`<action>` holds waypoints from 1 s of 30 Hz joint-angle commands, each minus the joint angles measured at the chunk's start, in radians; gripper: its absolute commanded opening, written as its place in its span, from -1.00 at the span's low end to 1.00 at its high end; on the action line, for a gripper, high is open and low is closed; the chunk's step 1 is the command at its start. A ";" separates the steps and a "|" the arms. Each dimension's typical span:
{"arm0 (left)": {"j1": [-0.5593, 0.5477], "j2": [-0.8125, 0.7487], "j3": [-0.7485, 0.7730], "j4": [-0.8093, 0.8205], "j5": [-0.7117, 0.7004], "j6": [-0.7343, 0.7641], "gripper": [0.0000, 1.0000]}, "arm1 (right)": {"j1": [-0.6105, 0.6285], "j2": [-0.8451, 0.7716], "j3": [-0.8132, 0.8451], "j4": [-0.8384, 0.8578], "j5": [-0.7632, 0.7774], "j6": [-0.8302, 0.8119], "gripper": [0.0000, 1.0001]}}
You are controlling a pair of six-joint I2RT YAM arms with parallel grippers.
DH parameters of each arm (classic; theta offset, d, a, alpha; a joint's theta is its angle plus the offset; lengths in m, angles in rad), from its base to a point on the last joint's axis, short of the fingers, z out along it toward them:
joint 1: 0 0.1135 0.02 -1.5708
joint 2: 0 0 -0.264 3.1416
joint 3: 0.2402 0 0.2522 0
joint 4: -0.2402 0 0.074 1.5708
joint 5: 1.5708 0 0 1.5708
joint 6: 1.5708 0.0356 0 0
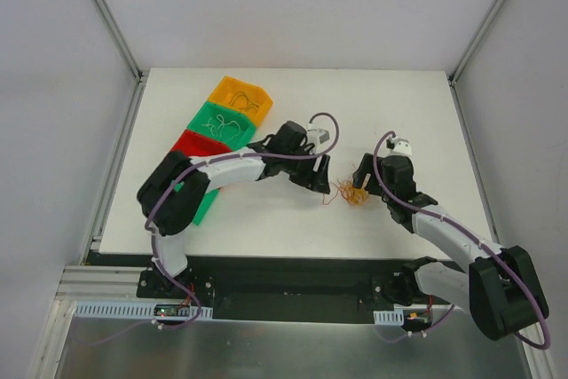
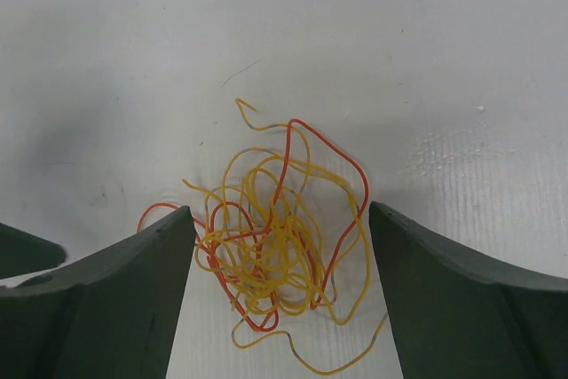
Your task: Untangle the cables
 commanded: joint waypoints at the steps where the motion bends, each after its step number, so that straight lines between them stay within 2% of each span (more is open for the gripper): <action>1: -0.032 0.106 0.100 0.069 0.079 0.017 0.31 | -0.001 0.009 0.036 -0.017 0.003 0.041 0.62; 7: -0.061 0.180 0.123 0.088 0.111 -0.009 0.16 | 0.002 0.043 0.003 -0.023 -0.066 0.104 0.58; 14: -0.085 0.224 0.112 0.123 0.137 -0.055 -0.06 | 0.007 0.070 0.011 -0.053 -0.048 0.098 0.54; 18: -0.107 0.232 0.120 0.144 0.149 -0.061 0.01 | 0.007 0.067 0.013 -0.057 -0.037 0.084 0.48; 20: -0.113 0.238 0.121 0.146 0.148 -0.066 -0.03 | 0.007 0.070 0.013 -0.056 -0.038 0.080 0.44; 25: -0.112 0.215 0.097 0.141 0.117 -0.058 -0.61 | 0.005 0.107 0.023 -0.047 -0.038 0.066 0.31; 30: -0.112 0.146 0.065 0.126 0.111 -0.034 -1.00 | 0.007 0.162 0.040 -0.030 -0.061 0.071 0.15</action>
